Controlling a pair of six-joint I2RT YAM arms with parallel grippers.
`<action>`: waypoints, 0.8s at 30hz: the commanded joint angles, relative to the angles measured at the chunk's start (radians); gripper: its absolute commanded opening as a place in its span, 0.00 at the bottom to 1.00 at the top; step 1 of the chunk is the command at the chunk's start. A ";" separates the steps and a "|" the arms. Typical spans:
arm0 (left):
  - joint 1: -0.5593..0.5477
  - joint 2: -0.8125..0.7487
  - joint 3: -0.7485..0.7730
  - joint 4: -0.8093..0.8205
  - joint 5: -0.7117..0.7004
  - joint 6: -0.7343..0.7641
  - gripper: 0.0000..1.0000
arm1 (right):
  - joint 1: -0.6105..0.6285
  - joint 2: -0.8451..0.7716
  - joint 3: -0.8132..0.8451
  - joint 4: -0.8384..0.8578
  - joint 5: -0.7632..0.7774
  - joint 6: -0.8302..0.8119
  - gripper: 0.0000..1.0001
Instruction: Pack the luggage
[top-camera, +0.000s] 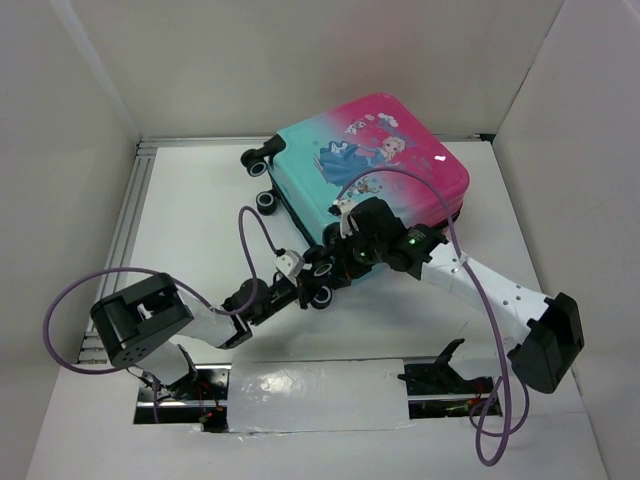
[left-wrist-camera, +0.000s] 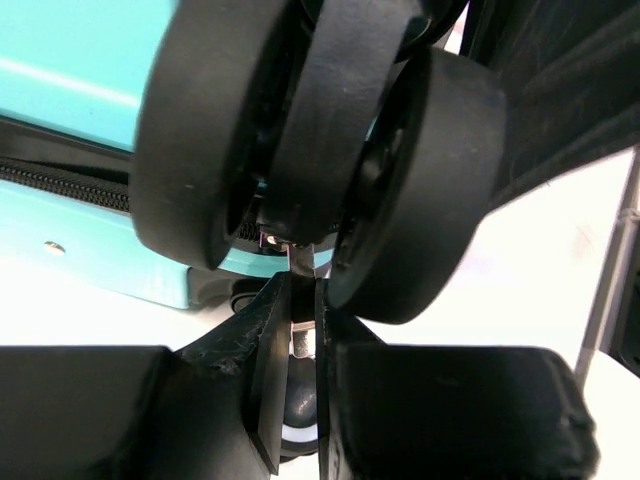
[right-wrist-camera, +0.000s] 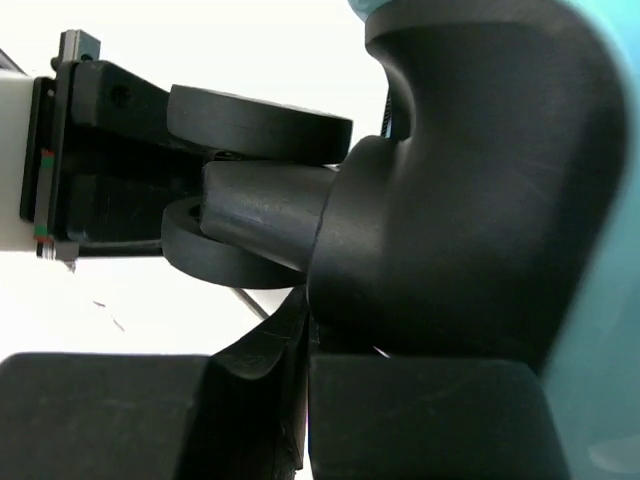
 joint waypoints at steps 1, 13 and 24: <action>-0.099 0.034 -0.020 0.271 0.070 -0.005 0.00 | -0.005 0.090 0.081 0.199 0.098 0.024 0.00; -0.251 0.152 0.023 0.402 -0.068 0.077 0.00 | 0.046 0.247 0.239 0.261 0.207 0.043 0.00; -0.271 0.183 0.030 0.486 -0.170 0.051 0.00 | 0.036 0.348 0.369 0.262 0.219 0.024 0.00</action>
